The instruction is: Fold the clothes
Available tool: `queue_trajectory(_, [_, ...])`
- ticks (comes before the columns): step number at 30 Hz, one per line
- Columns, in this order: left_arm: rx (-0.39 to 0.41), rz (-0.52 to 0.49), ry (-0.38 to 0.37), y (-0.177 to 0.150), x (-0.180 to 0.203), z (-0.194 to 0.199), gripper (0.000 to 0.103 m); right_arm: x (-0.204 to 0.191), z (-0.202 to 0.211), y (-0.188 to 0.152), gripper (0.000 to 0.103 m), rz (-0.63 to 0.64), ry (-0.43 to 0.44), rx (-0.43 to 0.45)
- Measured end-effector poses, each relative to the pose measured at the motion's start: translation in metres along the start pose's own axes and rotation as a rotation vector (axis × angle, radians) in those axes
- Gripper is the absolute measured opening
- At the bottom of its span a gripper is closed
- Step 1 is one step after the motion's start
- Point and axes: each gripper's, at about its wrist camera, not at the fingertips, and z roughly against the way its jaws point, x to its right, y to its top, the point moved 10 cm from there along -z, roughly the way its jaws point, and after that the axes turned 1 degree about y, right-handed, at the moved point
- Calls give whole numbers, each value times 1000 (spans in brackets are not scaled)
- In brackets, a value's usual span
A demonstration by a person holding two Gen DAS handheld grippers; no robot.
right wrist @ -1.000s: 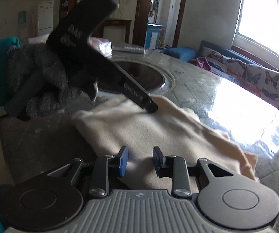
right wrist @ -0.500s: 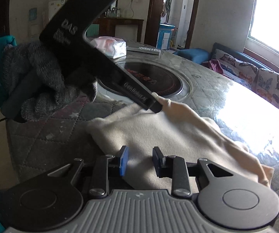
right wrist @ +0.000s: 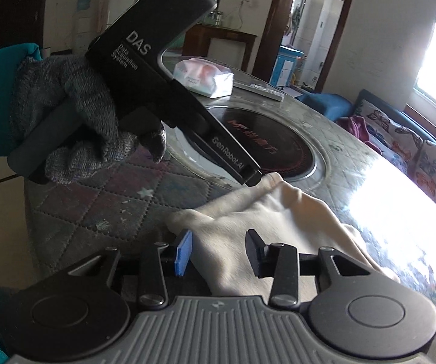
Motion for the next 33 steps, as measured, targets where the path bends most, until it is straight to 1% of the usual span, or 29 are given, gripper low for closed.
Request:
queue_trajectory(3, [-7,21,5,-4,-6,1,61,-6,-6,3,39,20,8,-5])
queue_trajectory(9, [-18,29,25,-11,-8,1,63,-19,-17,1,39,76,13,-24])
queue_trajectory(15, [-13,17,60,-11,-11,3,67,-19,-23,-1,38,76,0,-35])
queue_trajectory(27, [-11,-10,103,-12,-12,4,70,-18,-28,-3,37,85,-14,-39])
queue_trajectory(30, [-10,-11,108,-12,-11,4,71,-15,-28,-3,30,72,-20,-36])
queue_trajectory(33, [-9,-9,112,-12,-10,5,74,-10,-27,-2,20,47,-23,-28])
